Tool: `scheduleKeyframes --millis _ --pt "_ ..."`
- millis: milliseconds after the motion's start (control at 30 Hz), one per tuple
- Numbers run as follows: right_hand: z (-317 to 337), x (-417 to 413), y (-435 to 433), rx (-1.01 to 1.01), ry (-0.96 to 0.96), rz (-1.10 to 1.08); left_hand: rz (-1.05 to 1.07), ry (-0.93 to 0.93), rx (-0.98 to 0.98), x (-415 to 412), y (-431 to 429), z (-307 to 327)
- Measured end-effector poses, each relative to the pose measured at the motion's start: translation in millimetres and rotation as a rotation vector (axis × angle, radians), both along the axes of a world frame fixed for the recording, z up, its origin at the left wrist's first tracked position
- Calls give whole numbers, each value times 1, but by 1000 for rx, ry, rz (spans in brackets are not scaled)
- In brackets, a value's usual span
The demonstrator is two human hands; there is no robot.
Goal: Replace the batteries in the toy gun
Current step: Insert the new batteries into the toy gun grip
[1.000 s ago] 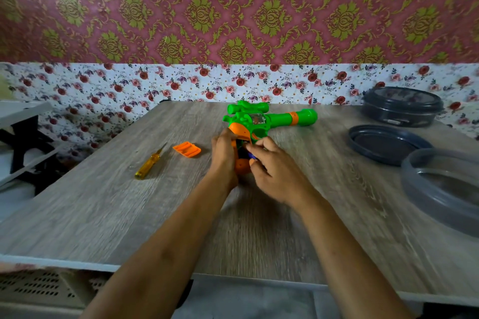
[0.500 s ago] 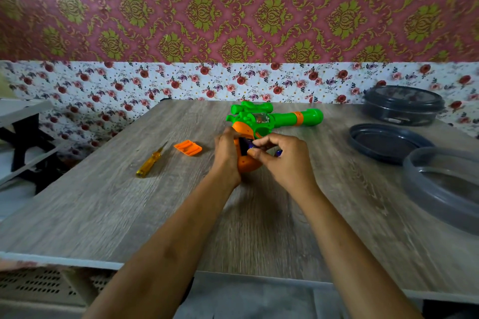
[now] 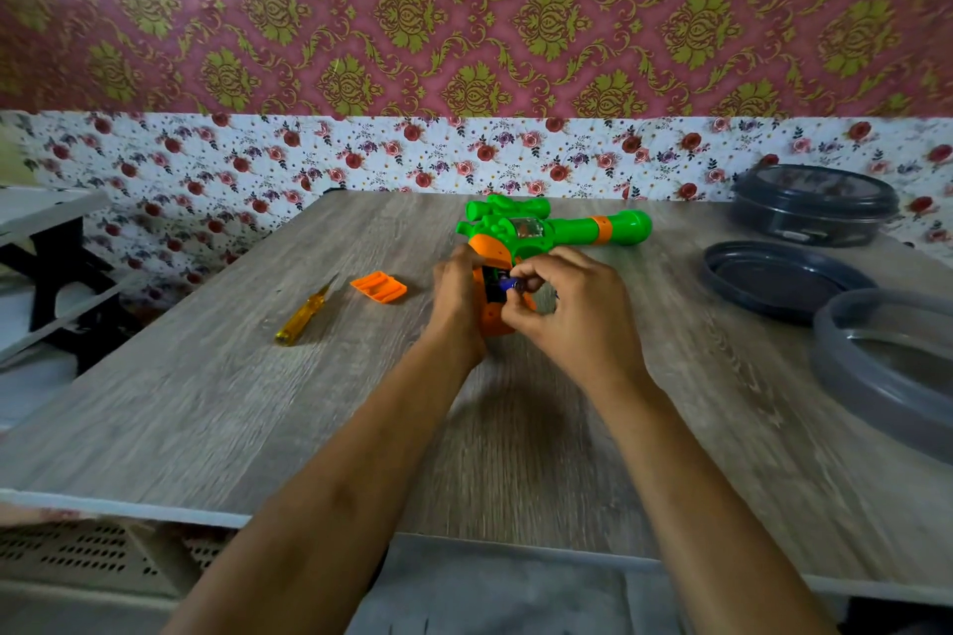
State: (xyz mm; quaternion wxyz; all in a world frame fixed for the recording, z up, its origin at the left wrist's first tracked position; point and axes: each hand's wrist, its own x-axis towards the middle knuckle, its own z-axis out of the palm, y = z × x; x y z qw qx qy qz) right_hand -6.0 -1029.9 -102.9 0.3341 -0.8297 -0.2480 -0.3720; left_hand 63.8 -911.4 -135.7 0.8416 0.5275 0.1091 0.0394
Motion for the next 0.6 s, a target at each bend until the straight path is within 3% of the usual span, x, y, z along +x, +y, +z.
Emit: scheduleKeyframes --millis 167,333,600 --pt "-4 1 2 -85 58 9 -5 13 21 0 0 1" --pt "-7 8 0 65 231 114 2 50 35 6 1 -3" --pt "-12 20 6 203 307 46 42 79 23 4 -5 -6"
